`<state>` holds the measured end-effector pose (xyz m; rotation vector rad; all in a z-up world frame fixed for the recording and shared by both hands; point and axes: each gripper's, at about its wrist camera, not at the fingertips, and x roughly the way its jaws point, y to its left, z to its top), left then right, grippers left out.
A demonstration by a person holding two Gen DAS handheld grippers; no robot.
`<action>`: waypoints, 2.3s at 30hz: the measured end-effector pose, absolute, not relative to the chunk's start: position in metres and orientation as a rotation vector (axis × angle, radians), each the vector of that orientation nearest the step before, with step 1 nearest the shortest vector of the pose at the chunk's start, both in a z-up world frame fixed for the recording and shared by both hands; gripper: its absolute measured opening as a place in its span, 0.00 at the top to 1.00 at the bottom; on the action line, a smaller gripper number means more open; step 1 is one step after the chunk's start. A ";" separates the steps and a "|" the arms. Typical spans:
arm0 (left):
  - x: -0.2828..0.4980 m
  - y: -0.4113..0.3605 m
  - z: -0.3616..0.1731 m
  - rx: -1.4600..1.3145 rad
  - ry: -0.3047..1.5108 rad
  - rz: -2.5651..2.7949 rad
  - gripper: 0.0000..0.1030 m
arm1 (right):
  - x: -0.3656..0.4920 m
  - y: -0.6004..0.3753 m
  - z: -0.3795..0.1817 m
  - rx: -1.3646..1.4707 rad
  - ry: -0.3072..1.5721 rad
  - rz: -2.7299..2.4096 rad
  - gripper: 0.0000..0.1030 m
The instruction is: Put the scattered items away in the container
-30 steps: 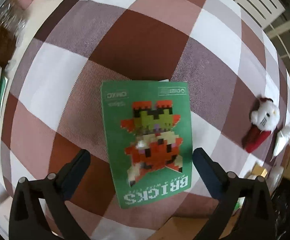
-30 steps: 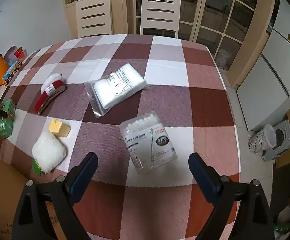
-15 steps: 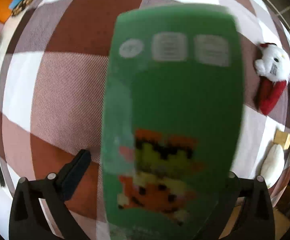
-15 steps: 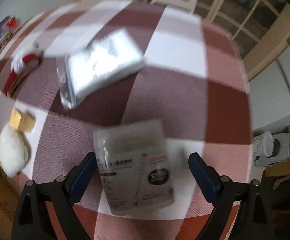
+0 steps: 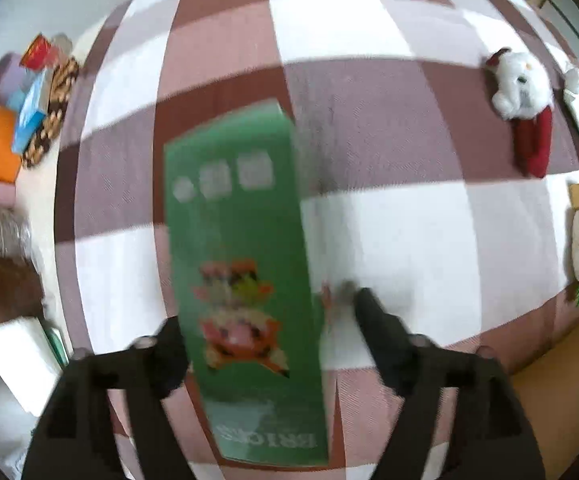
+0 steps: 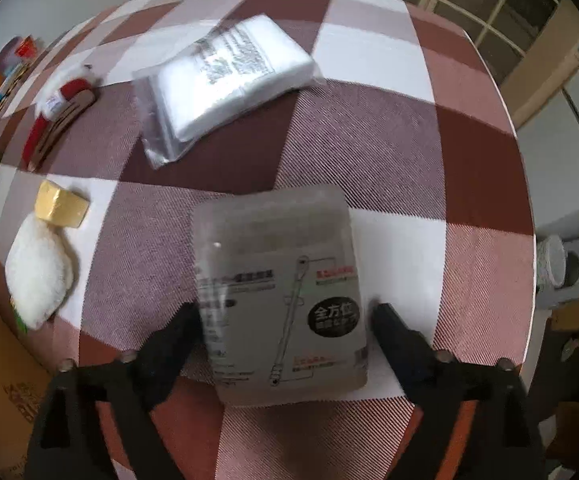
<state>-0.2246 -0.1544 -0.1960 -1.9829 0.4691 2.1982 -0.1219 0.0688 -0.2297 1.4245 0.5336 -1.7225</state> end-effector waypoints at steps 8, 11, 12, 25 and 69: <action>-0.226 -0.159 -0.195 -2.027 0.413 2.187 0.56 | -0.113 0.075 -0.218 1.342 0.561 -1.723 0.38; -0.223 -0.164 -0.190 -2.040 0.383 2.226 0.57 | -0.108 0.079 -0.218 1.345 0.576 -1.712 0.38; -0.221 -0.167 -0.186 -2.041 0.374 2.249 0.57 | -0.107 0.083 -0.218 1.353 0.576 -1.723 0.38; -0.073 -0.268 -0.155 -2.062 0.244 2.479 0.57 | -0.093 0.180 -0.186 1.494 0.428 -1.832 0.38; 0.100 -0.062 0.040 -1.527 0.248 2.633 0.56 | 0.114 0.168 0.047 0.901 0.166 -1.767 0.38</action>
